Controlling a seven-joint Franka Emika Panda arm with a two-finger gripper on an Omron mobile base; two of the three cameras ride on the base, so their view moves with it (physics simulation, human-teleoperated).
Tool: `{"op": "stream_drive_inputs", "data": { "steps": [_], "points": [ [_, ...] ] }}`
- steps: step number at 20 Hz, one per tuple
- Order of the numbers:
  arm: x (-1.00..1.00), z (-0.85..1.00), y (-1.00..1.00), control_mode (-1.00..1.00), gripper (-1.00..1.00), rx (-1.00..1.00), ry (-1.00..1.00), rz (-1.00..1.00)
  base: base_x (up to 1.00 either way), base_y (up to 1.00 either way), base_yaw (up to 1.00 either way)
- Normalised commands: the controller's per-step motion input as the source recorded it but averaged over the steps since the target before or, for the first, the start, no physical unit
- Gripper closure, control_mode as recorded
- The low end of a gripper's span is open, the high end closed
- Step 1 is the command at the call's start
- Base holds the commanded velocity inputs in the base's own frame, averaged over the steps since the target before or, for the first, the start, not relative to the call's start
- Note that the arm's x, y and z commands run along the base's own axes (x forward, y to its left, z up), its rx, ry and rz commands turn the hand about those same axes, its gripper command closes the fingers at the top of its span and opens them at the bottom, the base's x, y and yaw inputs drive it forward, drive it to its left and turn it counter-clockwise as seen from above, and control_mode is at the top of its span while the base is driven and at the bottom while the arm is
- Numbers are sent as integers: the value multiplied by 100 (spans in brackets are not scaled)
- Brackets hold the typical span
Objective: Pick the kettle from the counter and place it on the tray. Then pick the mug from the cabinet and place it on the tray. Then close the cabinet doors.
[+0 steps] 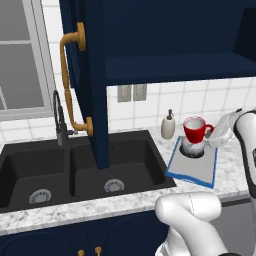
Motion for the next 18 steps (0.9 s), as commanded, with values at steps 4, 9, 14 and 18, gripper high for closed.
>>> {"op": "stream_drive_inputs", "data": {
  "steps": [4, 9, 14, 18],
  "points": [
    [0, -68, -42, -100, 100, 10, 16, 0, 0, 0, 0],
    [0, -58, -58, -100, 100, 17, 11, 0, 0, 0, 0],
    [0, -61, -41, -100, 100, 9, 14, 0, 0, 0, 0],
    [1, -62, -20, -100, 100, 3, 8, 0, 0, 0, 0]
  ]
}}
